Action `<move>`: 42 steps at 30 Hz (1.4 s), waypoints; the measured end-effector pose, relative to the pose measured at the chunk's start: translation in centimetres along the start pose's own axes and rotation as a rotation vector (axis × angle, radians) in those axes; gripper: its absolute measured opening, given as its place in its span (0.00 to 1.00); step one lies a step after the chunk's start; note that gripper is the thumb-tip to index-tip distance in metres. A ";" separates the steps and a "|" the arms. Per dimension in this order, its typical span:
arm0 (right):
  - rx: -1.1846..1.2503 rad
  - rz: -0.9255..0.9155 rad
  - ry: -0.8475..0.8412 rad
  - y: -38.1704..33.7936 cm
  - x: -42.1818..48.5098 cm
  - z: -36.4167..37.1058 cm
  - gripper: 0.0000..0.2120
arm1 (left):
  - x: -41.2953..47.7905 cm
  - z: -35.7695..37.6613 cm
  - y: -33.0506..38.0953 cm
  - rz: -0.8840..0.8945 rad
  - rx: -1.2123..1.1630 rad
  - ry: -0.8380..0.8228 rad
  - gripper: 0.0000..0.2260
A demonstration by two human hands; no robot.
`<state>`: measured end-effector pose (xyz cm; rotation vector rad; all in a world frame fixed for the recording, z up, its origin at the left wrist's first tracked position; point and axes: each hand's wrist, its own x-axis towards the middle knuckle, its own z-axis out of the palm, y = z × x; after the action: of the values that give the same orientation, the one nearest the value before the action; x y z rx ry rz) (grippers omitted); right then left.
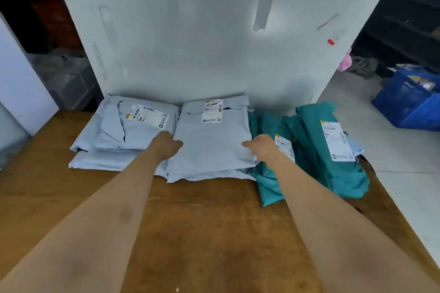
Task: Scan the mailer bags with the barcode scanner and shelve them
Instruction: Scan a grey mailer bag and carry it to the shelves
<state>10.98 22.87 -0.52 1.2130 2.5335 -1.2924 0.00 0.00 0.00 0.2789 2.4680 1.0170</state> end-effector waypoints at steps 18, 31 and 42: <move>0.614 0.178 -0.025 1.7 1.9 3.6 0.08 | 4.8 3.1 -2.8 -0.304 -0.358 -0.146 0.32; 0.858 0.252 -0.162 12.1 -11.9 5.1 0.24 | -7.1 5.5 -10.4 -0.220 -0.621 -0.395 0.21; 0.315 0.370 -0.121 21.0 -16.2 3.4 0.24 | -15.7 14.0 -14.2 -0.371 -0.661 -0.316 0.22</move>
<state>35.15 17.60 -10.77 1.5140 1.9494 -1.6406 20.26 -6.88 -13.54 -0.2097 1.7003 1.4118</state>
